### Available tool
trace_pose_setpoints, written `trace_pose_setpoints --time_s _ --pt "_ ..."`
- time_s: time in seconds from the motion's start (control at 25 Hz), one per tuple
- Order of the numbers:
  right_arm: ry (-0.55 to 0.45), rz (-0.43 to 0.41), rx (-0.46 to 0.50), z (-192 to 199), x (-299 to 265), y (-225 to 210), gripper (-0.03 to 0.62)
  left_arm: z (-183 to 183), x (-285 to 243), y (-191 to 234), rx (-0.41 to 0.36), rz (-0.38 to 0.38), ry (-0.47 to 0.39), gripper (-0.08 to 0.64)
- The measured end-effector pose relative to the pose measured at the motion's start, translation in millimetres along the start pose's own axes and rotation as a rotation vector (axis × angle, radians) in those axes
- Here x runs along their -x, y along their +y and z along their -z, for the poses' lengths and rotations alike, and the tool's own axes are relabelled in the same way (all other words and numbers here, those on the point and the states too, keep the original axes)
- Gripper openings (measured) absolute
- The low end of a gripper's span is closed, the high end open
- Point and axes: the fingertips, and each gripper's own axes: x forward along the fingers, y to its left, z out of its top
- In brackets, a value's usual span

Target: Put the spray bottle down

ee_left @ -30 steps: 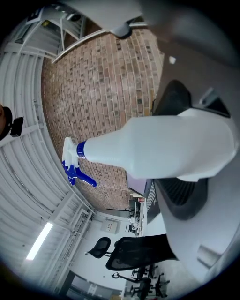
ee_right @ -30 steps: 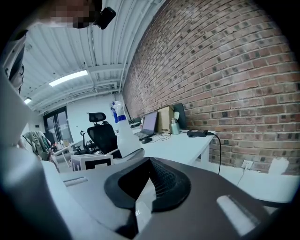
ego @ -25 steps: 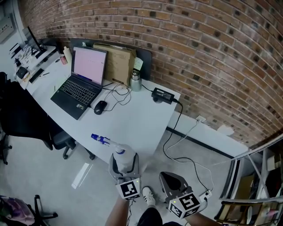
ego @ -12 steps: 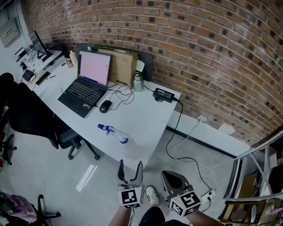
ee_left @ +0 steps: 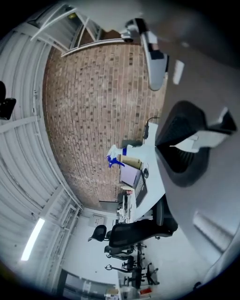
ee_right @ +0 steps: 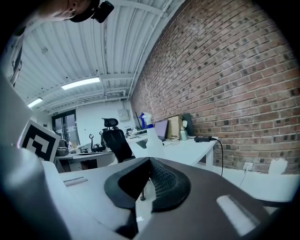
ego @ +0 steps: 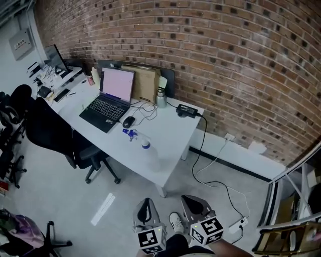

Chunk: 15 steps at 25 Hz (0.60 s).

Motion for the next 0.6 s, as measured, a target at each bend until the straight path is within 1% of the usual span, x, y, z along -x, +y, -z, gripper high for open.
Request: trace_pose_setpoints --time_s 0.12,0.4,0.6 --pt "-0.007 0.006 0.016 1.6 17.7 10.3 -0.002 -4.4 19.9 -1.7 0.031 0.007 0.002 0.008" --pt "-0.045 0.018 0.058 -5.4 47.7 25.2 -0.002 -23.4 50.8 -13.5 0.030 0.032 -0.039 0.008" --pt "-0.069 0.011 0.071 -11.4 56.2 33.5 -0.002 -25.4 60.2 -16.0 0.031 0.041 -0.038 0.008"
